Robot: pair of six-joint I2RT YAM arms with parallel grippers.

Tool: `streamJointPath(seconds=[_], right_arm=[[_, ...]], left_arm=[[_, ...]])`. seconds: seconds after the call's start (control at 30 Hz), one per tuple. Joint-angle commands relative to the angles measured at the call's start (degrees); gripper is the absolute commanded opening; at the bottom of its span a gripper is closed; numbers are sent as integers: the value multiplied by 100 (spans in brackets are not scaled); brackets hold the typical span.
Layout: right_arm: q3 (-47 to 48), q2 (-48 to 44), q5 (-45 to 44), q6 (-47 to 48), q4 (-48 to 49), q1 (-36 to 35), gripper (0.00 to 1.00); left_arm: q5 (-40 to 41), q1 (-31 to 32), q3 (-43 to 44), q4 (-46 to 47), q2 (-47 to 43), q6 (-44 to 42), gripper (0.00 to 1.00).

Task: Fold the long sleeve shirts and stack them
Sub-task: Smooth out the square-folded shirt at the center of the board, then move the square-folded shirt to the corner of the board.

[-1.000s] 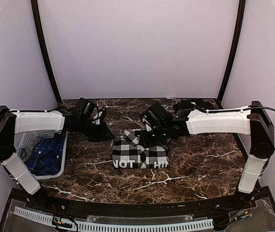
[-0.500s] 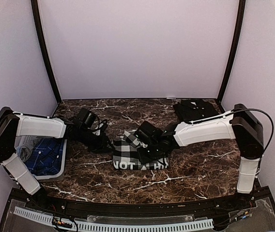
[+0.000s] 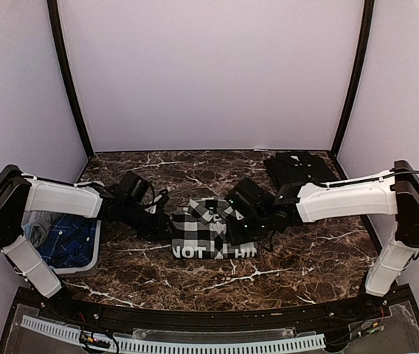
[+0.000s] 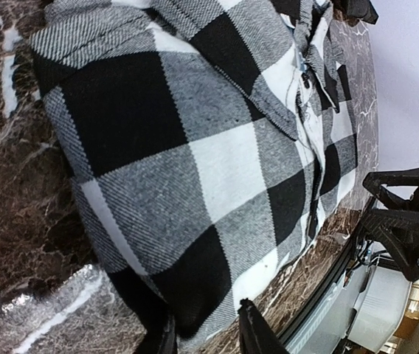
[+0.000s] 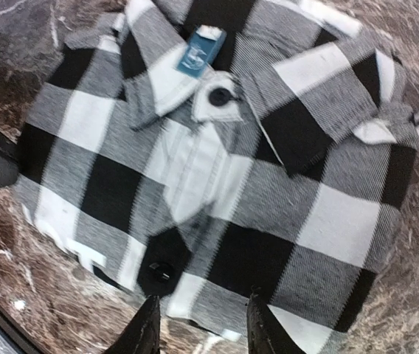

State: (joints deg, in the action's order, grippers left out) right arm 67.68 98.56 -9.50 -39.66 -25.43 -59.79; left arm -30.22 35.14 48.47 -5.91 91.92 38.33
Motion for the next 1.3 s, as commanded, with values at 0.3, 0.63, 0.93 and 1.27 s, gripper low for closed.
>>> streamJointPath(seconds=[0.3, 0.63, 0.93, 1.27], right_arm=[[-1452, -411, 204, -660, 452, 196, 33], [-1233, -966, -232, -599, 125, 259, 34], [-1364, -1710, -579, -462, 238, 794, 35], [-1588, -2364, -981, -147, 692, 1493, 38]], left_arm=[[162, 12, -393, 50, 95, 208, 29], [122, 133, -435, 170, 315, 399, 35], [163, 151, -478, 652, 520, 846, 24], [607, 152, -149, 243, 724, 910, 0]])
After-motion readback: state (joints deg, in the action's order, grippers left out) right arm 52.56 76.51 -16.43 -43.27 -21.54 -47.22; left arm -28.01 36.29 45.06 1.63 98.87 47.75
